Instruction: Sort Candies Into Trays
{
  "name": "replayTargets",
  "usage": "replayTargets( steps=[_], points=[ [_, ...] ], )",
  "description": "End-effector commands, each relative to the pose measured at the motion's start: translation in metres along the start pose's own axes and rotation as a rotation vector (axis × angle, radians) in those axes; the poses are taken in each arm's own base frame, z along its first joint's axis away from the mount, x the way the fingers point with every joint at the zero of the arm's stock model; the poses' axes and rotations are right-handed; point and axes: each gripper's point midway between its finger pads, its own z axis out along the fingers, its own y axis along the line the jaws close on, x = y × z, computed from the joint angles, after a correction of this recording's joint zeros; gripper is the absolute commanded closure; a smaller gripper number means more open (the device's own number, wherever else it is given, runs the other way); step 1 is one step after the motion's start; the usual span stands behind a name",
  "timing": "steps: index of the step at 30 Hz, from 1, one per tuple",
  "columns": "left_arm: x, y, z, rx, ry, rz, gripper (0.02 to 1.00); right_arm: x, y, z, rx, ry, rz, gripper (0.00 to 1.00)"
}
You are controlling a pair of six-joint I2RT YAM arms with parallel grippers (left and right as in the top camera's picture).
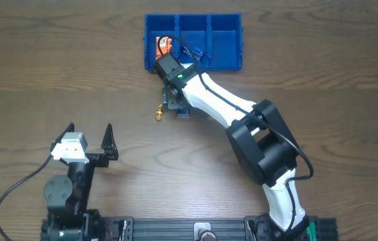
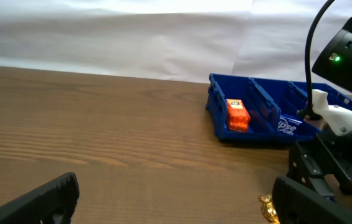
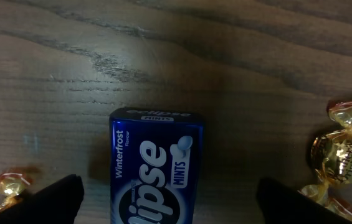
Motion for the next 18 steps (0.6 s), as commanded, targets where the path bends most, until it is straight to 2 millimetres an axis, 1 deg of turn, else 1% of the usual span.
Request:
replayTargets(
  steps=[1, 5, 7, 9, 12, 13, 14, 15, 18],
  points=[
    [0.017, 0.000, 0.001, 0.006, 0.048, 0.006, 0.023, 0.004, -0.001, 0.011, 0.018, 0.015, 0.005, 0.207],
    [0.017, 0.000, 0.001, 0.006, 0.048, 0.006, 0.020, 0.006, -0.001, 0.015, 0.022, 0.020, 0.004, 0.314],
    [0.017, 0.000, 0.001, 0.006, 0.048, 0.006, 0.023, 0.007, -0.001, 0.017, 0.024, 0.024, 0.003, 0.343],
    [0.017, 0.000, 0.001, 0.006, 0.048, 0.006, 0.023, 0.007, -0.001, 0.020, 0.025, 0.026, 0.003, 0.406],
    [0.017, 0.000, 0.001, 0.006, 0.048, 0.006, 0.020, 0.008, 0.000, 0.022, 0.020, 0.032, 0.003, 0.474],
    [0.017, 0.000, 0.001, 0.006, 0.048, 0.006, 0.020, 0.008, 0.000, 0.022, 0.020, 0.032, 0.003, 0.535],
    [0.017, 0.000, 0.001, 0.006, 0.048, 0.006, 0.020, 0.008, 0.000, 0.022, 0.019, 0.031, 0.003, 0.623],
    [0.017, 0.000, 0.001, 0.006, 0.048, 0.006, 0.020, 0.008, 0.001, 0.022, 0.018, 0.029, 0.003, 0.669],
    [0.017, 0.000, 0.001, 0.006, 0.048, 0.006, 0.020, 0.007, 0.001, 0.022, 0.016, 0.025, 0.004, 0.704]
  ],
)
